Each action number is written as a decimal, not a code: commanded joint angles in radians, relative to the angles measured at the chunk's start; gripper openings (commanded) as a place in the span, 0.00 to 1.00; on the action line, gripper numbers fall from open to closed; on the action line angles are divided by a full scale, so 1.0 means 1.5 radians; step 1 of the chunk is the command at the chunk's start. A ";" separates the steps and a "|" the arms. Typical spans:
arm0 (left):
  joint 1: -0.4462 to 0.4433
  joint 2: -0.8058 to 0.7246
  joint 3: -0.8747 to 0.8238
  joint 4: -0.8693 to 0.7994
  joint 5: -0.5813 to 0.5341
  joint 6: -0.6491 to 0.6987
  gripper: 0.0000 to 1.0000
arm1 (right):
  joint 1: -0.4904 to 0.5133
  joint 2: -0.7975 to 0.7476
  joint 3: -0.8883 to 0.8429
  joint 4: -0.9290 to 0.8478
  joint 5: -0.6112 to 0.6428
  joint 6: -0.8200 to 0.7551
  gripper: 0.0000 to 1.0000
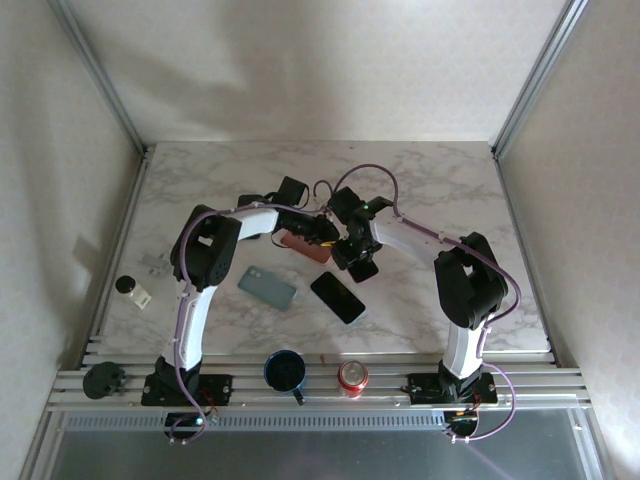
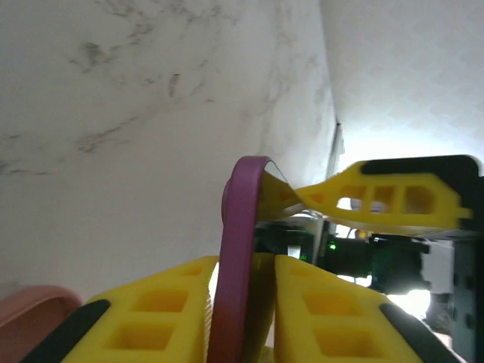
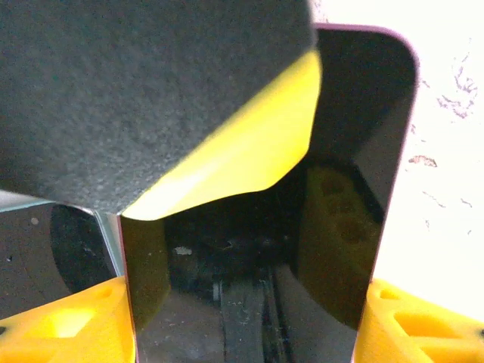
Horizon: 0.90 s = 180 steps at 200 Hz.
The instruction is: Put the phone into the phone case
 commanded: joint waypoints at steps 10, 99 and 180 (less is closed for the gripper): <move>-0.010 -0.018 -0.020 0.050 0.003 -0.033 0.00 | 0.007 -0.046 0.018 0.012 -0.002 -0.003 0.58; -0.003 -0.137 -0.135 0.296 -0.057 -0.248 0.00 | -0.072 -0.204 -0.131 0.094 -0.118 0.128 0.77; 0.009 -0.278 -0.317 0.538 -0.206 -0.477 0.00 | -0.238 -0.404 -0.461 0.483 -0.442 0.372 0.85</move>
